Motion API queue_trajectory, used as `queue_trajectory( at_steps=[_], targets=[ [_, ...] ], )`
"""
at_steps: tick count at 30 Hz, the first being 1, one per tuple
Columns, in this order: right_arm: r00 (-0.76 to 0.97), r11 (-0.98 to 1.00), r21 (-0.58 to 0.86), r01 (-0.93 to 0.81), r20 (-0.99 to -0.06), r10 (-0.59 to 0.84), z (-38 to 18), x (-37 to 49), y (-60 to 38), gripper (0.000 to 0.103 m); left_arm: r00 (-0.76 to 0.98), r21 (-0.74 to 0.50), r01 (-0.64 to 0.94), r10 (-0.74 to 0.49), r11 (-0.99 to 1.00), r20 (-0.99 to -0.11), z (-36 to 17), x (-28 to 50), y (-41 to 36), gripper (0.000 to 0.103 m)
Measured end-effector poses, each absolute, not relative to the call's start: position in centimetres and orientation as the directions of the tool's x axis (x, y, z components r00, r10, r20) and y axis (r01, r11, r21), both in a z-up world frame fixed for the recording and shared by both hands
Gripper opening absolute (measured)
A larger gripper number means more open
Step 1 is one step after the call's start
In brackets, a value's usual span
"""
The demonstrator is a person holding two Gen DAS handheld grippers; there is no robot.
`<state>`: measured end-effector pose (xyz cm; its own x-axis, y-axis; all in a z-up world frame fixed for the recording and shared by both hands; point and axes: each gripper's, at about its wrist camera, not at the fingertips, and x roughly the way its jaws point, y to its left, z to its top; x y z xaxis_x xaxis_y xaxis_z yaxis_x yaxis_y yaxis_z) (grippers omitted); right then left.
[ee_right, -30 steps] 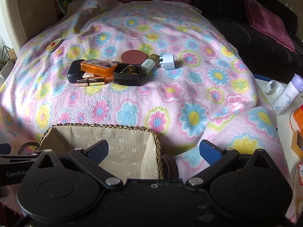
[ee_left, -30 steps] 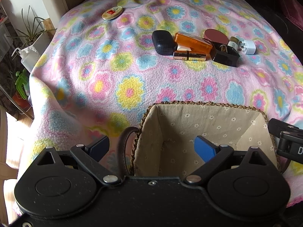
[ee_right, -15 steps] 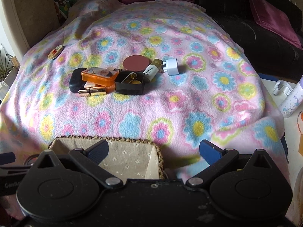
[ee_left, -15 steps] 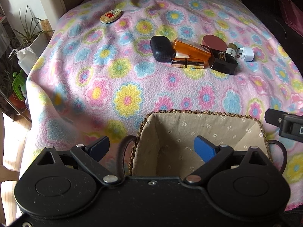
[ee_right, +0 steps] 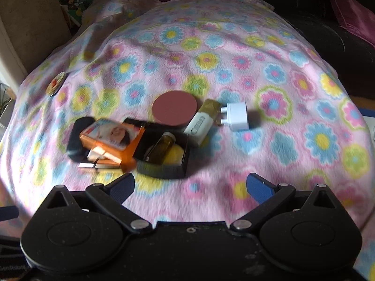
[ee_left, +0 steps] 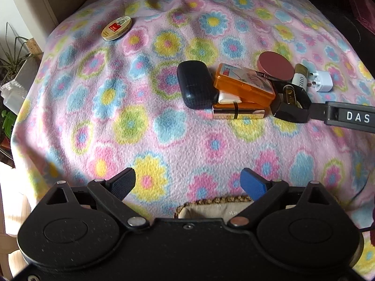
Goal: Organize rigid objects
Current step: 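Reach to the black glasses case with the left tool while the right tool reaches the white plug adapter, then close the left tool on the glasses case while the right tool grips the white adapter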
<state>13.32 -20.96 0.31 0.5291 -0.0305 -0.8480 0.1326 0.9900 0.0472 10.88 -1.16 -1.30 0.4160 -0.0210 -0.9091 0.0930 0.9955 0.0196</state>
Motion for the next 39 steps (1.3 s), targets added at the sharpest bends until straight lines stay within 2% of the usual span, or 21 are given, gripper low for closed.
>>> queue_trajectory(
  at_steps=[4, 6, 8, 18, 27, 31, 33, 36, 38, 39],
  targets=[
    [0.536, 0.965, 0.024, 0.263, -0.835, -0.125, -0.3, 16.3, -23.6, 0.101, 0.42, 0.029, 0.096, -0.014, 0.995, -0.907, -1.7, 13.1, -1.3, 0.093],
    [0.529, 0.954, 0.001, 0.299, -0.833, -0.164, -0.8, 17.8, -25.0, 0.094, 0.423, 0.028, 0.104, -0.018, 0.994, -0.906, -2.0, 14.3, -1.3, 0.093],
    [0.517, 0.951, -0.03, 0.308, -0.834, -0.194, -1.5, 19.3, -26.1, 0.091, 0.423, 0.035, 0.106, -0.013, 0.994, -0.906, -2.4, 15.7, -1.4, 0.093],
    [0.47, 0.951, -0.033, 0.306, -0.864, -0.181, -4.7, 22.1, -27.4, 0.086, 0.403, 0.062, 0.106, 0.014, 0.992, -0.915, -4.5, 21.9, -1.7, 0.095],
    [0.471, 0.952, -0.053, 0.303, -0.86, -0.198, -5.3, 22.8, -27.3, 0.085, 0.361, 0.054, 0.077, 0.023, 0.996, -0.932, -6.8, 25.4, -0.9, 0.094],
    [0.471, 0.952, -0.038, 0.303, -0.862, -0.185, -5.2, 22.7, -27.6, 0.074, 0.377, 0.065, 0.092, 0.026, 0.994, -0.926, -6.9, 25.1, -0.7, 0.092],
    [0.464, 0.949, -0.039, 0.312, -0.865, -0.189, -5.3, 22.7, -28.0, 0.066, 0.382, 0.068, 0.08, 0.032, 0.994, -0.924, -7.0, 24.7, -0.1, 0.083],
    [0.459, 0.949, -0.046, 0.311, -0.868, -0.192, -5.2, 22.5, -28.3, 0.028, 0.397, 0.078, 0.09, 0.036, 0.993, -0.917, -6.6, 24.2, 0.3, 0.063],
    [0.462, 0.951, -0.038, 0.306, -0.868, -0.183, -5.0, 22.3, -28.4, 0.02, 0.411, 0.103, 0.098, 0.054, 0.99, -0.91, -6.1, 24.2, 0.3, 0.043],
    [0.464, 0.95, -0.025, 0.311, -0.868, -0.175, -5.0, 22.2, -28.5, 0.015, 0.417, 0.103, 0.099, 0.053, 0.99, -0.907, -5.9, 24.1, 0.4, 0.04]
  ],
)
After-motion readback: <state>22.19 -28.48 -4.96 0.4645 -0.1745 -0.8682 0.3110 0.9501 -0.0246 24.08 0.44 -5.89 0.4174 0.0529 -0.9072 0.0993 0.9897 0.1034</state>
